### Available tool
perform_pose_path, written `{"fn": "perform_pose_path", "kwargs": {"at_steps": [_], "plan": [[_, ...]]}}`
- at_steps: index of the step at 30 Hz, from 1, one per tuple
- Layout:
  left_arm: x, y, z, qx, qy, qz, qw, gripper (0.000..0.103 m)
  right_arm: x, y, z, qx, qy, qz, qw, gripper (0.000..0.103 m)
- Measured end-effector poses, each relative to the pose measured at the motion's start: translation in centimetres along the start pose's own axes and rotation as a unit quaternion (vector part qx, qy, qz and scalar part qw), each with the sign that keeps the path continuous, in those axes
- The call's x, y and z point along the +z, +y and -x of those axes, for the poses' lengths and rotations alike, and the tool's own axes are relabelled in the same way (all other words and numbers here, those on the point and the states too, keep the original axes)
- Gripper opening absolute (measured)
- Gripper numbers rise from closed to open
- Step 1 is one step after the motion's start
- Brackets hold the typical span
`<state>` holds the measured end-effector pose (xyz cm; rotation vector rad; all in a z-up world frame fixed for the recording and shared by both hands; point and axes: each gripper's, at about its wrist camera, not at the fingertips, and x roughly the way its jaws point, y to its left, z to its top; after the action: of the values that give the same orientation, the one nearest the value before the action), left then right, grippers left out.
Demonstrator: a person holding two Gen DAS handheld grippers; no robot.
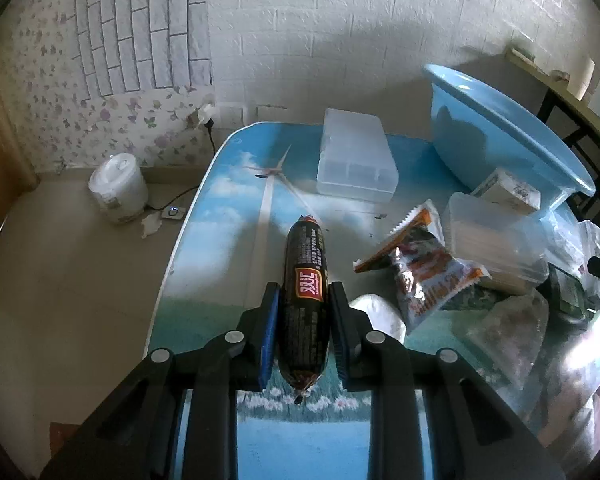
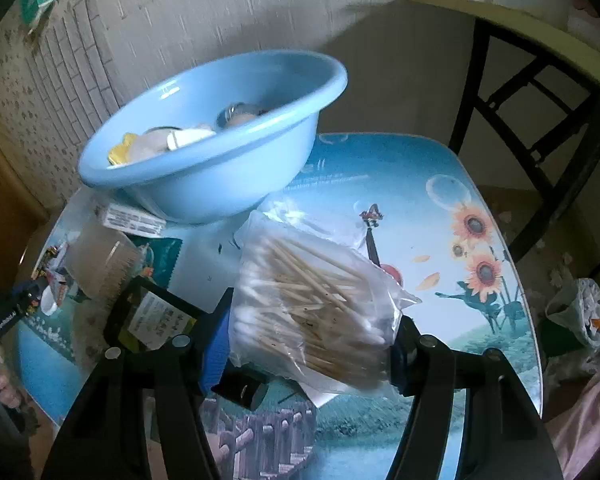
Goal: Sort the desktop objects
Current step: 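Carry the sausage into the blue basin with the left tool while the right tool carries the swab bag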
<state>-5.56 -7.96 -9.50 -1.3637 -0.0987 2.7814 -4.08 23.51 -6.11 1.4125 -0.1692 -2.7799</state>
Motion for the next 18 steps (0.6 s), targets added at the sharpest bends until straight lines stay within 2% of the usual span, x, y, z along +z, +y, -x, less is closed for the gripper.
{"fn": "perform_pose_path", "kwargs": {"at_steps": [18], "plan": [[-0.8,-2.5,4.1,-0.009,-0.03,0.015,0.9994,0.023,-0.4,0.9,3.3,0.037,-0.023,0.009,0.999,0.059]]}}
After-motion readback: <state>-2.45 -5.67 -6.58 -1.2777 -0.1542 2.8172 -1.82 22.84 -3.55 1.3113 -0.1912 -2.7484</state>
